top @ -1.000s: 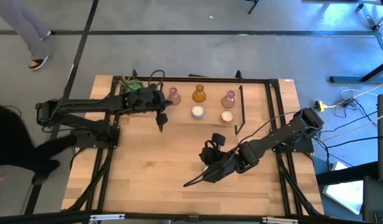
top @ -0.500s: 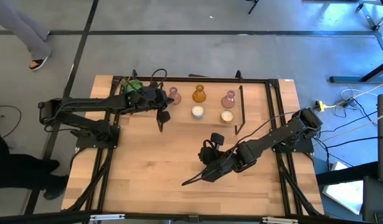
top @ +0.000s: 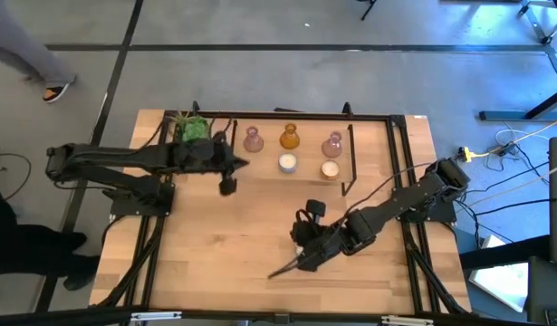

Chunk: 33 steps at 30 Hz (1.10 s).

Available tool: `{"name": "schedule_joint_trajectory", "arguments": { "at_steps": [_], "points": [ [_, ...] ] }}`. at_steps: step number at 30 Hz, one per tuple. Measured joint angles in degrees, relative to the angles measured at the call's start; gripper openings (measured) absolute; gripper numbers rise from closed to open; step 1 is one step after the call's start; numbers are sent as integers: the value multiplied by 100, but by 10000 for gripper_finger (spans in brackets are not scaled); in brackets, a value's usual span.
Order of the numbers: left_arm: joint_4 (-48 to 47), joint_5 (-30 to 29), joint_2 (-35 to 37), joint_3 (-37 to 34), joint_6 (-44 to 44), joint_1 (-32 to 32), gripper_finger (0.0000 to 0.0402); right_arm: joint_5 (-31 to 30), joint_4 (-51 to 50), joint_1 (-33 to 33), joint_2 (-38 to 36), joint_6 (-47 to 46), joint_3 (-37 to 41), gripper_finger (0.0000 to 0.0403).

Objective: Pick & Place candle stick holders
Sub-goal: Put the blue scented candle on the shelf aligned with the light blue and blue scented candles

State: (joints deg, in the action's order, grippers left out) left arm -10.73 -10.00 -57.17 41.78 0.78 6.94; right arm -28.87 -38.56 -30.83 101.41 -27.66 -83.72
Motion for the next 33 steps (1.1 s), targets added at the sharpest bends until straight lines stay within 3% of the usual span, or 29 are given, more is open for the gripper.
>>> {"name": "schedule_joint_trajectory", "arguments": {
  "at_steps": [5, 11, 15, 18, 25, 29, 33],
  "points": [
    [-59, 31, 483, -135, 439, -1344, 2, 62, 60, -517, 0, 111, 0, 10],
    [877, -1158, 585, -695, 530, -2969, 2, -393, 578, -1297, -2, 54, 1, 10],
    [1235, -1857, 483, -1023, 610, -3548, 2, -1246, 970, -1767, -2, -260, 0, 10],
    [1244, -1931, 485, -1114, 776, -3615, 3, -1477, 1295, -1997, -7, -443, 0, 10],
    [1256, -1837, 447, -1134, 1212, -3611, 4, -383, 1686, -2142, 52, -531, 0, 10],
    [1245, -1519, 271, -1134, 1396, -3618, 4, 443, 1629, -2172, 300, -963, 2, 10],
    [1289, -1490, -81, -1134, 1479, -3618, 2, 859, 1524, -2279, 565, -1537, 0, 10]
  ]
}}
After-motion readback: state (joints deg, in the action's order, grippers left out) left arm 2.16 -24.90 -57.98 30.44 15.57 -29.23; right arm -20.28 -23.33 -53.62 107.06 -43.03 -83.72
